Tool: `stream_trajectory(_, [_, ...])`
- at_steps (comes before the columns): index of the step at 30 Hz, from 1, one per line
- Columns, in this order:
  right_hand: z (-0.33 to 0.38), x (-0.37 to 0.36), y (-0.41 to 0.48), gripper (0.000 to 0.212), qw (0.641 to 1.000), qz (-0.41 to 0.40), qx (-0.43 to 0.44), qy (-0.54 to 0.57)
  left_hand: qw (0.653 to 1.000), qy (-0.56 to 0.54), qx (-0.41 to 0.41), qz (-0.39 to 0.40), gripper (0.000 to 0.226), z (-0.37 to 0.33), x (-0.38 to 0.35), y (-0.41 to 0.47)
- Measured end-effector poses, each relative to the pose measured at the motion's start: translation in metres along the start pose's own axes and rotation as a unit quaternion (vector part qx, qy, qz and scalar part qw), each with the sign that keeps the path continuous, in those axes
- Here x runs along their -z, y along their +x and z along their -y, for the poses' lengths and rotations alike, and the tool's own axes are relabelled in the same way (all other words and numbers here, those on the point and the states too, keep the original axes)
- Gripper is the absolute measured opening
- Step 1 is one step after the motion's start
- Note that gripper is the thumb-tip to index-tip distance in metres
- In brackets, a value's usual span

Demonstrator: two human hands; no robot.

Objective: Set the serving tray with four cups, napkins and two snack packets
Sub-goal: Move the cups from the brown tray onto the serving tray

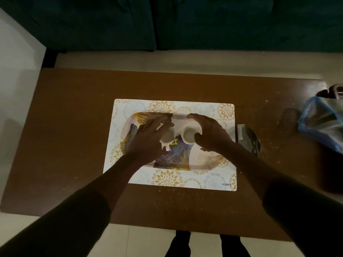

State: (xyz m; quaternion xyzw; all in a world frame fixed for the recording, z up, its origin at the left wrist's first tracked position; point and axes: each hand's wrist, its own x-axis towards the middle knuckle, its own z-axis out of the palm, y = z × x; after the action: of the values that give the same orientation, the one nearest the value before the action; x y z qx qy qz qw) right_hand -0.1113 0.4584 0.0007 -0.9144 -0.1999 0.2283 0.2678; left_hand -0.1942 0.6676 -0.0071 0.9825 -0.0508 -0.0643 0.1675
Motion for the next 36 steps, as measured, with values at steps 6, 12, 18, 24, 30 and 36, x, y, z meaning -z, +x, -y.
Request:
stream_trajectory(6, [0.002, -0.002, 0.005, 0.074, 0.966, 0.134, 0.102, -0.196, 0.979, 0.1, -0.123, 0.127, 0.083, 0.009, -0.004, 0.006])
stream_trajectory(12, [-0.001, 0.002, 0.01, 0.071, 0.986, 0.086, 0.028, -0.139, 0.997, 0.012, 0.077, -0.006, 0.057, -0.002, -0.004, 0.005])
stream_trajectory(18, [-0.012, -0.005, 0.002, 0.064, 0.996, -0.034, -0.078, -0.008, 0.961, -0.111, 0.246, -0.056, 0.079, -0.01, -0.007, -0.001])
stream_trajectory(24, [-0.012, -0.016, -0.007, 0.08, 0.999, -0.025, -0.01, -0.044, 0.971, -0.108, 0.2, -0.068, 0.074, -0.004, -0.018, -0.009])
stream_trajectory(30, [0.006, -0.034, -0.02, 0.076, 0.99, -0.111, -0.092, 0.003, 0.953, -0.192, 0.222, -0.069, 0.071, -0.014, -0.02, -0.003])
stream_trajectory(36, [0.01, -0.039, -0.013, 0.071, 0.994, -0.091, -0.05, 0.034, 0.955, -0.225, 0.179, -0.079, 0.063, -0.014, -0.019, 0.012])
